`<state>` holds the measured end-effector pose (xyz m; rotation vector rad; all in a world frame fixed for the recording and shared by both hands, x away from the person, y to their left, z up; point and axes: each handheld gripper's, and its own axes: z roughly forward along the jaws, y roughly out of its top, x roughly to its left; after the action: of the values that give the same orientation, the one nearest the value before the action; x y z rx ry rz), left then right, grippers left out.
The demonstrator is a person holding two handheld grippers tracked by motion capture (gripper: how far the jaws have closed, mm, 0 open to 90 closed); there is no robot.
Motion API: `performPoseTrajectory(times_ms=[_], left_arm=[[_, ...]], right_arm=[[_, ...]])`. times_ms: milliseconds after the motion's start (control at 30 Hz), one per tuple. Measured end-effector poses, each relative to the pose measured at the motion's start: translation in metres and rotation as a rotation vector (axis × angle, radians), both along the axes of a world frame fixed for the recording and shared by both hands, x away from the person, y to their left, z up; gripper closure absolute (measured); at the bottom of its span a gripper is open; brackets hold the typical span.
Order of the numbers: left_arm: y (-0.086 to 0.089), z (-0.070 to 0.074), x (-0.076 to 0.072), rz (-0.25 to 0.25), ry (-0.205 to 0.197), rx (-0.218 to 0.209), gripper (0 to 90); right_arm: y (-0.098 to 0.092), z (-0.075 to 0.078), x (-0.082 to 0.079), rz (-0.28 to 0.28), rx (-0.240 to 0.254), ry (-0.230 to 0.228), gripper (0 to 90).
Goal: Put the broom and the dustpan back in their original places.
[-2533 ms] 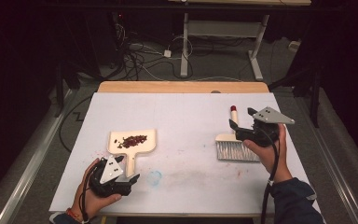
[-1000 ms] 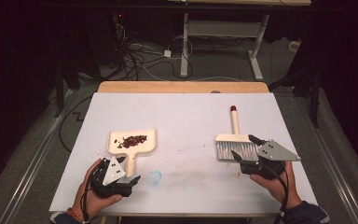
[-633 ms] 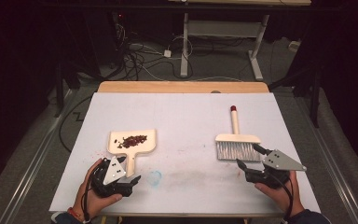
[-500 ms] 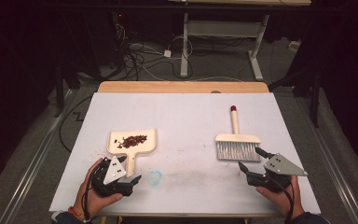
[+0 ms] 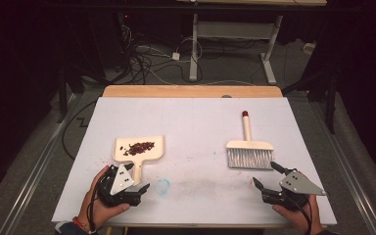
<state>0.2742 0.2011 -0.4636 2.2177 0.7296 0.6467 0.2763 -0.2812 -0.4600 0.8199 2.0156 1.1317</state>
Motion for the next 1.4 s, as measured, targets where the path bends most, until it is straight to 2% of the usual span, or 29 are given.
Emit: performPoseTrajectory(times_ms=[467,700,1400], left_arm=[[-0.0008,-0.0018,-0.0009,-0.007,0.008,0.019,18.5],[-0.0009,-0.0017,-0.0011,-0.006,0.007,0.021,18.5],[-0.0025,-0.0033,0.0018,0.0,0.015,0.022,18.5]], right_arm=[[0.0034,0.0016,0.0,0.013,-0.002,0.008,23.8],[0.003,0.0038,-0.0015,0.008,0.004,-0.013,23.9],[0.0063,0.0041,-0.0013,0.025,-0.004,-0.015,23.9]])
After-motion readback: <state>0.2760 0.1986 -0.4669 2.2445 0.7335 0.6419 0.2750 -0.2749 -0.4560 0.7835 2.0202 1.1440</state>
